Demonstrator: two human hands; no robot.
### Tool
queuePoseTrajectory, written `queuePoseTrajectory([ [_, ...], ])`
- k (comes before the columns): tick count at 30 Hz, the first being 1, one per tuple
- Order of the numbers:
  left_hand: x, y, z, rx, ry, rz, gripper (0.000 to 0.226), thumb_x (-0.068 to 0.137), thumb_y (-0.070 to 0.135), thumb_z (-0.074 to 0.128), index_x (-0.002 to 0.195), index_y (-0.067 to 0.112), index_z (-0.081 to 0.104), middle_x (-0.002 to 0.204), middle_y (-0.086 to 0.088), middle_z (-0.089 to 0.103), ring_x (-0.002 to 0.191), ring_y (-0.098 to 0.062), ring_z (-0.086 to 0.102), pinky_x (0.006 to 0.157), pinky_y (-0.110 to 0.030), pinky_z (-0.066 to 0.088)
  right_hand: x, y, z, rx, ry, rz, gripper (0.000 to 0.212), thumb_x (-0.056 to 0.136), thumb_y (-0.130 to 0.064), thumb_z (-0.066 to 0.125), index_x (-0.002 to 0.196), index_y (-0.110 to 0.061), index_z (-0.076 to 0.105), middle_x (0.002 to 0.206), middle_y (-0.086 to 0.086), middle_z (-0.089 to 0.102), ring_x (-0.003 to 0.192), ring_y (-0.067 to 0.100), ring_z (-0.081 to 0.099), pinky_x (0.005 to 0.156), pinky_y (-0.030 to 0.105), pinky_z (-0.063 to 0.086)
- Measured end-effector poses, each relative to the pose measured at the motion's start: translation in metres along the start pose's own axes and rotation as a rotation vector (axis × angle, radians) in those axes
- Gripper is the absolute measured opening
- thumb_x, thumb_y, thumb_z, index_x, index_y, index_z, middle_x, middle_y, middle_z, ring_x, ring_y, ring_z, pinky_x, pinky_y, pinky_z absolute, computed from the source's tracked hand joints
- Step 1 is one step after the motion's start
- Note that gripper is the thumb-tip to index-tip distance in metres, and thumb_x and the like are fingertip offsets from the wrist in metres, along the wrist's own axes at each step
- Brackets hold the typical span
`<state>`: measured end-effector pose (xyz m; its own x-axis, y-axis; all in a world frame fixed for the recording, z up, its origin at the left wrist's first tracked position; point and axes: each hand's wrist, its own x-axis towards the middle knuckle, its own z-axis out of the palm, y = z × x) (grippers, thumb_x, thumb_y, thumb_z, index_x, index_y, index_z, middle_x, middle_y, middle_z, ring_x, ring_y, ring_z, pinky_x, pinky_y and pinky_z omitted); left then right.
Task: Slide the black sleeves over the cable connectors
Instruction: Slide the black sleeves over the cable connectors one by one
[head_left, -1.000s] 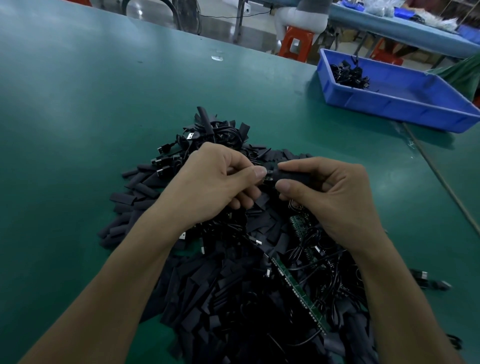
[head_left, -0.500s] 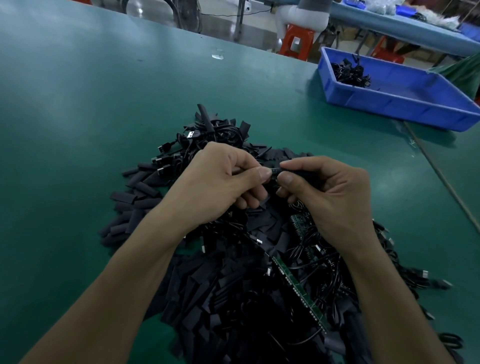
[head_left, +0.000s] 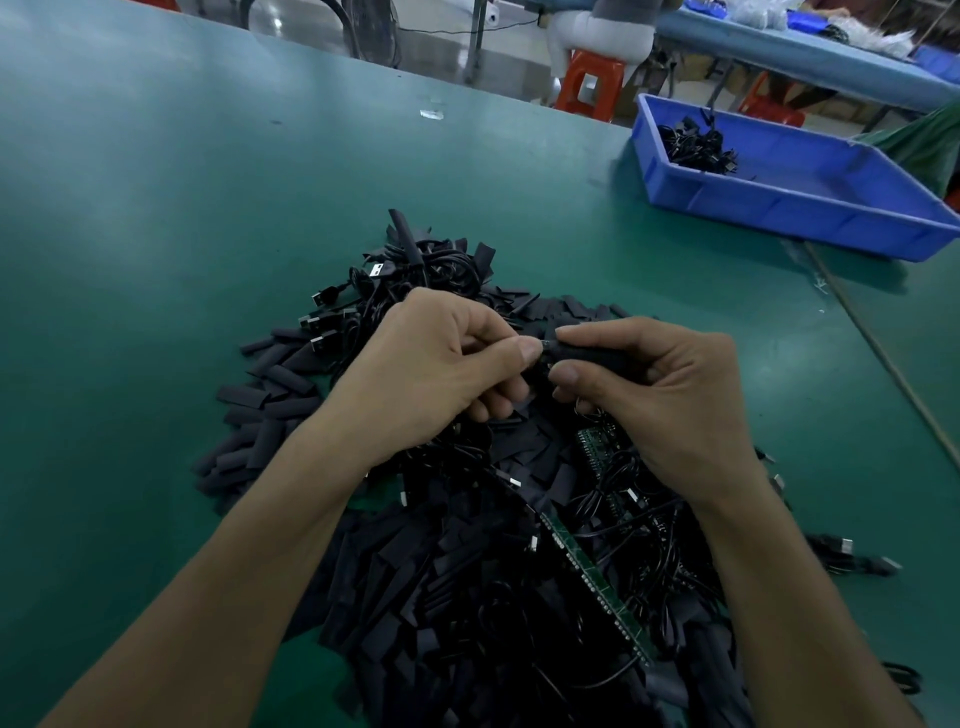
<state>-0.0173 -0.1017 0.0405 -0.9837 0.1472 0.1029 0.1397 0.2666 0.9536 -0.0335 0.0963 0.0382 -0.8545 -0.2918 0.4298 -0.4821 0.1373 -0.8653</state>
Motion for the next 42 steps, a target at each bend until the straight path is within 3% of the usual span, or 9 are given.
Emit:
queuePoseTrajectory([
  [10,0.0,0.001,0.001,-0.026,0.005,-0.001,0.021,0.095,0.023,0.069,0.075,0.015,0.072,0.064,0.001,0.073,0.054,-0.011,0.069,0.05,-0.015,0.05,-0.003,0.004,0.004,0.013,0.074,-0.039,0.023,0.076,-0.022,0.081,0.097,-0.03,0.075,0.085,-0.008,0.077,0.075,0.012,0.075,0.07,0.019,0.057],
  [21,0.0,-0.002,0.001,-0.058,-0.01,-0.007,0.015,0.093,0.022,0.07,0.079,0.015,0.073,0.066,-0.001,0.074,0.056,-0.012,0.07,0.052,-0.016,0.052,-0.006,0.01,0.012,0.049,0.11,-0.027,0.017,0.085,-0.01,0.075,0.095,-0.022,0.072,0.082,-0.006,0.075,0.07,0.014,0.074,0.066,0.02,0.056],
  [27,0.0,-0.001,0.0,-0.04,-0.014,-0.005,0.018,0.094,0.021,0.069,0.078,0.014,0.073,0.065,-0.001,0.073,0.054,-0.012,0.069,0.051,-0.016,0.051,-0.004,0.008,0.008,0.131,0.064,0.015,0.019,0.077,-0.018,0.078,0.095,-0.019,0.073,0.08,-0.004,0.077,0.071,0.013,0.074,0.067,0.019,0.057],
  [32,0.0,0.0,0.002,-0.043,-0.006,-0.024,0.018,0.092,0.022,0.071,0.075,0.017,0.072,0.062,0.0,0.072,0.051,-0.009,0.067,0.049,-0.015,0.049,-0.005,0.009,0.005,0.126,0.054,0.031,0.024,0.072,-0.021,0.082,0.095,-0.026,0.076,0.083,-0.003,0.077,0.074,0.013,0.074,0.07,0.02,0.058],
  [35,0.0,-0.001,0.001,-0.017,0.019,-0.028,0.019,0.091,0.027,0.072,0.073,0.021,0.071,0.055,0.006,0.067,0.045,-0.004,0.059,0.045,-0.014,0.045,-0.005,0.009,0.007,0.12,0.067,-0.003,0.023,0.073,-0.017,0.081,0.095,-0.024,0.075,0.082,-0.006,0.077,0.073,0.01,0.074,0.07,0.019,0.057],
  [39,0.002,-0.001,0.0,0.018,0.047,-0.004,0.023,0.088,0.036,0.073,0.072,0.02,0.073,0.046,0.011,0.047,0.04,-0.004,0.034,0.041,-0.014,0.028,-0.005,0.009,0.01,0.135,0.103,-0.029,0.02,0.076,-0.013,0.078,0.095,-0.017,0.073,0.08,-0.008,0.076,0.07,0.009,0.074,0.068,0.018,0.057],
  [42,0.002,-0.002,-0.002,0.019,0.04,0.017,0.022,0.089,0.036,0.073,0.074,0.019,0.074,0.047,0.012,0.043,0.04,-0.003,0.03,0.041,-0.011,0.024,-0.005,0.009,0.013,0.127,0.12,-0.044,0.018,0.078,-0.013,0.077,0.095,-0.016,0.072,0.08,-0.006,0.076,0.07,0.012,0.074,0.068,0.021,0.058],
])
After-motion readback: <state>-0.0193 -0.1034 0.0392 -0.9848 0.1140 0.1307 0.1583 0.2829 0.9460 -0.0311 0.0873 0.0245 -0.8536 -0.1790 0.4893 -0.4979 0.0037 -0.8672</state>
